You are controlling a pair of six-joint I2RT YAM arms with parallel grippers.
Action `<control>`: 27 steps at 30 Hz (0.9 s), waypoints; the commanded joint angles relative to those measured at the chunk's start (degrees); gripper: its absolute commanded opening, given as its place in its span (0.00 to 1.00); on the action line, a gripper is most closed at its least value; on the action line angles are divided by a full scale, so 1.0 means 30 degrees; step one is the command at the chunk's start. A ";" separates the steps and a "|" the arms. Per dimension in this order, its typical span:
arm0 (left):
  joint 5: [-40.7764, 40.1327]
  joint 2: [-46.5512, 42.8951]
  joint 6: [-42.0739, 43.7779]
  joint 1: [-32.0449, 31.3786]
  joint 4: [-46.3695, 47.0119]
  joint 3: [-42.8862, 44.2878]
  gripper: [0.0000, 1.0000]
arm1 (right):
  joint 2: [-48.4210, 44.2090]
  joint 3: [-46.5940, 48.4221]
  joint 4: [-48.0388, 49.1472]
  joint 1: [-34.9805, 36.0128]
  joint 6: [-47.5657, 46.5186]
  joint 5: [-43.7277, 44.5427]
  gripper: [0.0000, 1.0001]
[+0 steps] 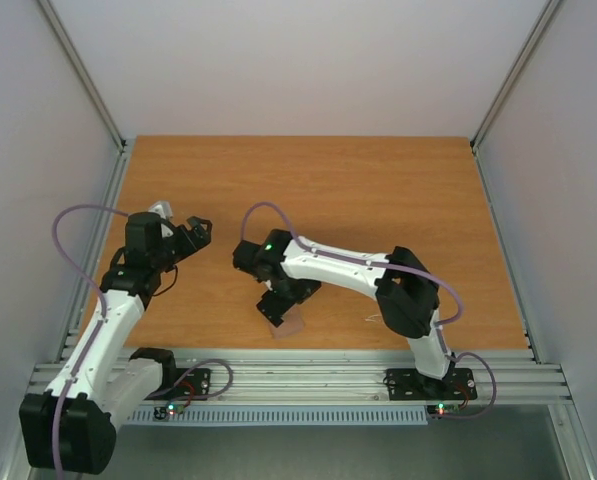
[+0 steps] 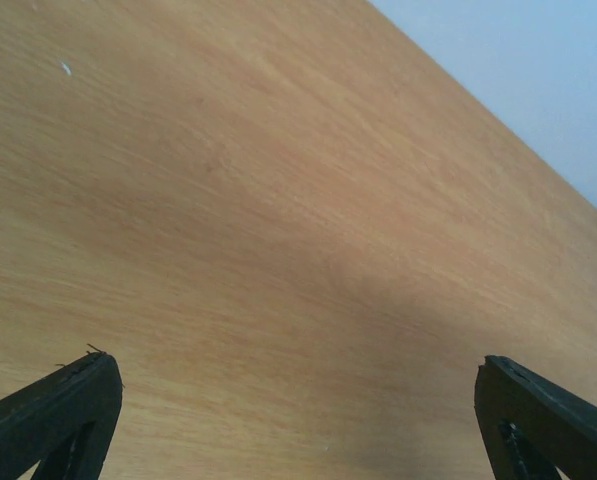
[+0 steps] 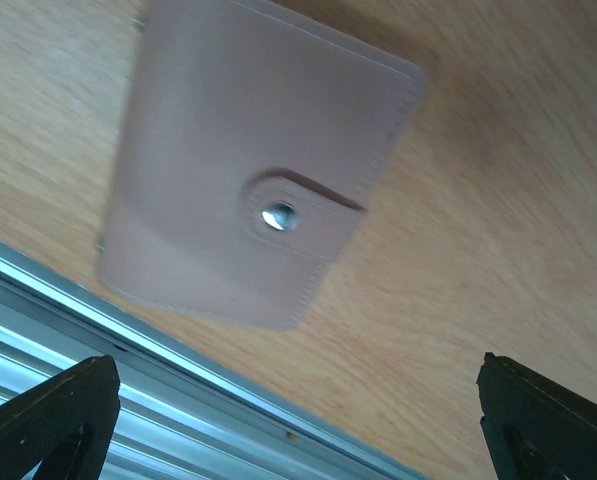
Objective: Take the credit cards out of the card holder
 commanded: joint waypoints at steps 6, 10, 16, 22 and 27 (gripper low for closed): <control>0.1809 0.0884 -0.0726 -0.0056 0.0386 -0.0023 0.97 | 0.2990 0.2751 -0.1541 0.0852 0.2355 0.0389 0.99; 0.1933 0.0844 -0.0681 -0.0076 0.1111 -0.0333 0.97 | 0.3508 0.2107 -0.0847 0.0852 0.3056 0.0786 0.99; 0.2080 0.1093 -0.0555 -0.0114 0.1639 -0.0537 0.97 | 0.3749 0.0804 0.0797 0.0759 0.2991 0.0137 0.99; 0.1862 0.1011 -0.0543 -0.0144 0.1360 -0.0642 0.97 | 0.3634 -0.0804 0.2545 0.0013 0.3690 -0.0937 0.96; 0.1632 0.0944 -0.0428 -0.0200 0.1418 -0.0689 0.97 | 0.2675 -0.2400 0.4593 -0.0877 0.3968 -0.2038 0.82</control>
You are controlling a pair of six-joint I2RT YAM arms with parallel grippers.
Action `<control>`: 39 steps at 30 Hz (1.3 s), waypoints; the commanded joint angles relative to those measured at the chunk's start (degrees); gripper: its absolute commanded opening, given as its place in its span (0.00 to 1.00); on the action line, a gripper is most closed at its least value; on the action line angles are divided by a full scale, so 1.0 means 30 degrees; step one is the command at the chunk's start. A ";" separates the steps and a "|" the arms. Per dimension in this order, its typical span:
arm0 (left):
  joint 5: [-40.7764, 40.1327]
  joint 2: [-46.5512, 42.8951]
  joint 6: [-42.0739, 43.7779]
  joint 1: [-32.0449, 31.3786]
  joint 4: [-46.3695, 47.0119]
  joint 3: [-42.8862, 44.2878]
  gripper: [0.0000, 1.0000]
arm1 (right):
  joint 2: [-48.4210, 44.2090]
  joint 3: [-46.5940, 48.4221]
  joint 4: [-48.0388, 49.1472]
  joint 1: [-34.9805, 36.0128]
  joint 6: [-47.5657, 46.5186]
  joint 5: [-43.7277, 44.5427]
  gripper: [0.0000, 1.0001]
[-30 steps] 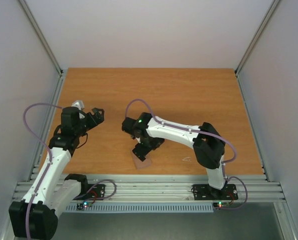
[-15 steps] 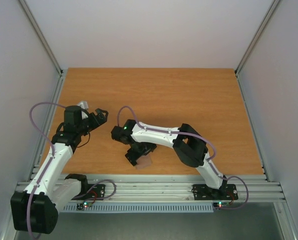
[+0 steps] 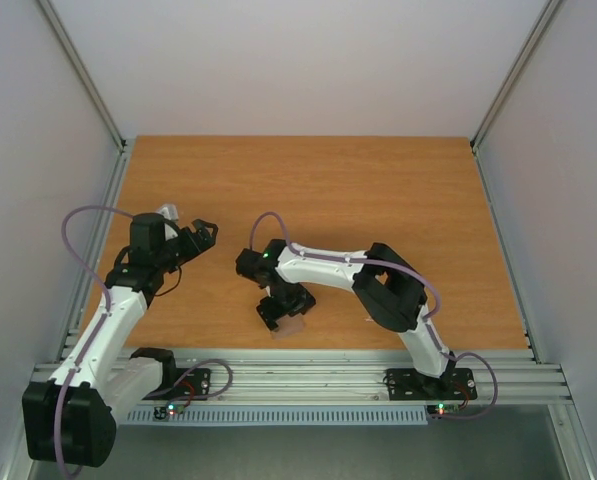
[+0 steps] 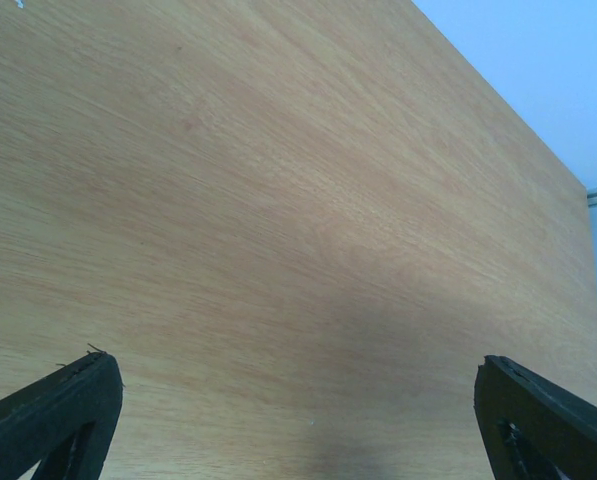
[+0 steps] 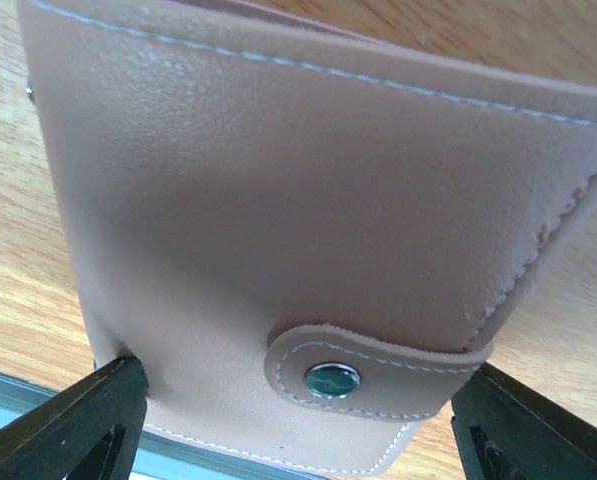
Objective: Take the credit cards out of the card holder
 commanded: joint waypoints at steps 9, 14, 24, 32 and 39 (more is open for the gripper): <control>0.2484 0.0357 0.1347 -0.1103 0.3048 -0.1145 0.93 | -0.0971 -0.3419 0.4666 -0.2565 0.0989 -0.1382 0.70; 0.3987 0.2693 0.1603 -0.2116 0.4322 -0.0568 0.91 | -0.1749 -0.4747 0.7556 -0.5289 0.1653 -0.3101 0.62; 0.6145 0.8084 0.0667 -0.2880 0.5951 0.0420 0.87 | -0.1415 -0.5081 1.1180 -0.7120 0.1255 -0.5867 0.63; 0.5666 1.1652 -0.0326 -0.2997 0.4972 0.1015 0.76 | -0.0756 -0.5534 1.3316 -0.8041 0.2495 -0.8197 0.63; 0.6096 1.3149 -0.0809 -0.3434 0.5409 0.1181 0.74 | -0.0981 -0.6550 1.4448 -0.8038 0.3128 -0.9089 0.59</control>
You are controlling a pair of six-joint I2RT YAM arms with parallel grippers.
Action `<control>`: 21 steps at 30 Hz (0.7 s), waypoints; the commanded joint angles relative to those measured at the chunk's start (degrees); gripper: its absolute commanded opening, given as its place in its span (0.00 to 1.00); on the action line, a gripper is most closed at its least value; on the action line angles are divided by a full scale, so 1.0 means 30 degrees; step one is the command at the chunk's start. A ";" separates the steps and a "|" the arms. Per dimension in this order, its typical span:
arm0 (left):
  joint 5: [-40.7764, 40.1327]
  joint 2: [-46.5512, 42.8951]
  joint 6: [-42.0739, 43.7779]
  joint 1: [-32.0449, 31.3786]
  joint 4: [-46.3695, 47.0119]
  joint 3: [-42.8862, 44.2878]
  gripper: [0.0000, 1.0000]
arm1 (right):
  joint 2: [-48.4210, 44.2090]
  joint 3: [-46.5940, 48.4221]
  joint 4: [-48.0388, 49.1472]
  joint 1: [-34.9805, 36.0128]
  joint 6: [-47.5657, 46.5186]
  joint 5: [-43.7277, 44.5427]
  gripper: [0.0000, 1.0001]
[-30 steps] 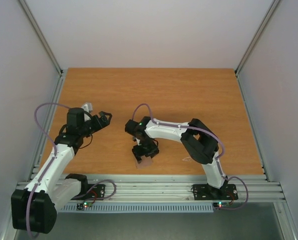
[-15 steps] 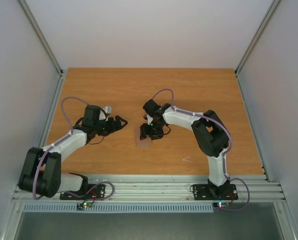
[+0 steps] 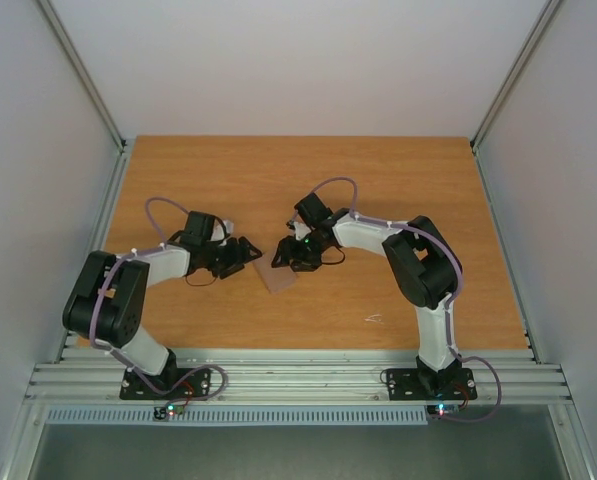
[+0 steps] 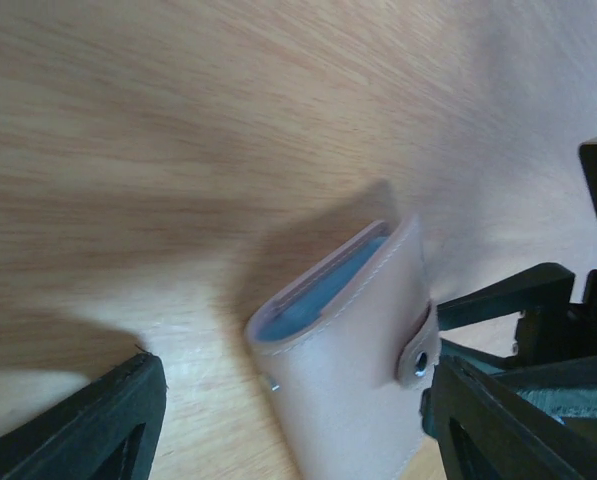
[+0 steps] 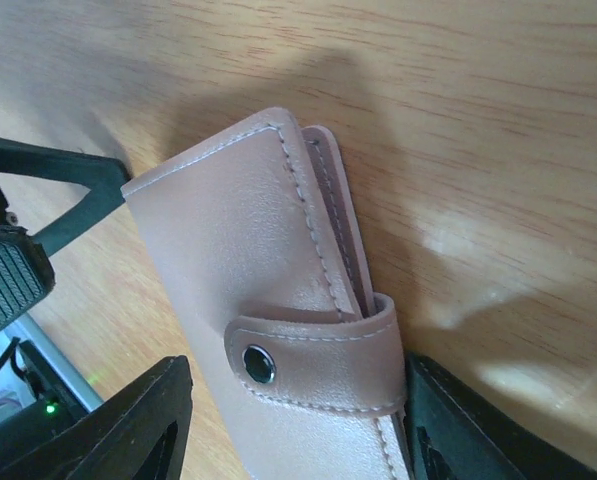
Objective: Take the credit cards out of the card holder
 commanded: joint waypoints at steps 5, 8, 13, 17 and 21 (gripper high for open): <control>0.0275 0.1160 -0.0739 -0.0627 0.1300 0.0190 0.73 | 0.0710 -0.1619 0.1558 0.0049 0.0788 -0.1324 0.54; -0.0118 0.1095 -0.1310 -0.0733 0.2510 -0.0182 0.63 | 0.0405 -0.1805 0.2097 0.0035 0.0649 -0.1946 0.53; 0.0109 0.0613 -0.1624 -0.1021 0.3843 -0.0436 0.34 | -0.0192 -0.2300 0.2814 0.0035 0.0622 -0.2468 0.52; -0.0544 0.0048 -0.1581 -0.1018 0.4035 -0.0733 0.02 | -0.0760 -0.2639 0.2865 -0.0092 0.0589 -0.2562 0.53; -0.1410 -0.1029 -0.1768 -0.1017 0.4412 -0.1259 0.00 | -0.1965 -0.3266 0.2314 -0.0726 0.0240 -0.2163 0.55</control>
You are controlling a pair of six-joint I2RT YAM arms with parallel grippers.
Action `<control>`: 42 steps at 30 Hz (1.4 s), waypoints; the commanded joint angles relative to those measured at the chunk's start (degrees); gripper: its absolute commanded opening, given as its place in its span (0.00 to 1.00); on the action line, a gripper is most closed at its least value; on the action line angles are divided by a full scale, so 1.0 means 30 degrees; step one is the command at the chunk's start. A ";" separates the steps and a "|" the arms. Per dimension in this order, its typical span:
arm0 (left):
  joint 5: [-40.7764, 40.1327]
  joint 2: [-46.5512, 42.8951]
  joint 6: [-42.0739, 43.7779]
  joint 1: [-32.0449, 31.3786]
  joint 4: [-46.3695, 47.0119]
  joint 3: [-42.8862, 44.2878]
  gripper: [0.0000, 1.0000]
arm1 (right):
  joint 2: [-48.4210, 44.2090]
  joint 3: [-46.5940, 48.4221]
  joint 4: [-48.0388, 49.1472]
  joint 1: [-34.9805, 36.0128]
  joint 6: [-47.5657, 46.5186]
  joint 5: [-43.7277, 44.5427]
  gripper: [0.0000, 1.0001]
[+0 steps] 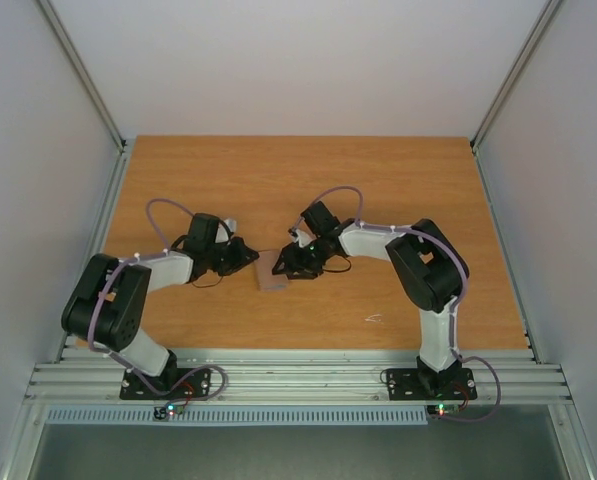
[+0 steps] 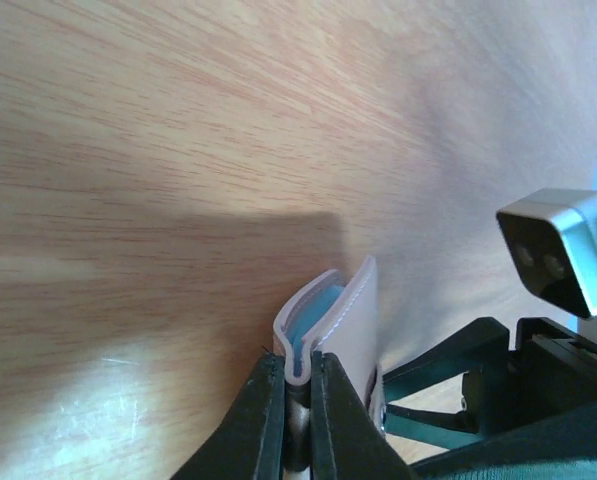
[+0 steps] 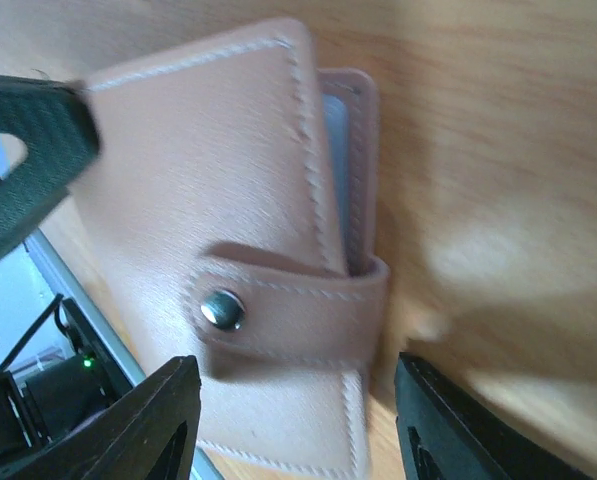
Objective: Take the credit cards out of the card holder
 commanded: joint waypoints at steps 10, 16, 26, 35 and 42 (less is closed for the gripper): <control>-0.3062 -0.6063 0.4227 -0.0385 -0.3108 0.1246 0.00 | -0.6511 0.1638 -1.0444 -0.1036 -0.5323 0.7653 0.64; -0.6004 -1.0069 0.5008 -0.0473 -0.6477 0.2763 0.00 | -0.7940 0.6877 -1.2894 0.2033 -0.6519 1.4081 0.54; -0.5733 -1.1841 0.3564 -0.0473 -0.4151 0.2329 0.00 | -0.3329 1.3229 -1.3067 0.5239 -0.8055 1.6158 0.46; -0.4517 -1.2001 0.2010 -0.0472 -0.2147 0.1594 0.00 | -0.1656 1.4868 -1.3274 0.5420 -0.8410 1.3884 0.46; -0.4393 -1.1918 0.1840 -0.0473 -0.2147 0.1621 0.00 | -0.1152 1.5145 -1.3175 0.5473 -0.8438 1.4401 0.42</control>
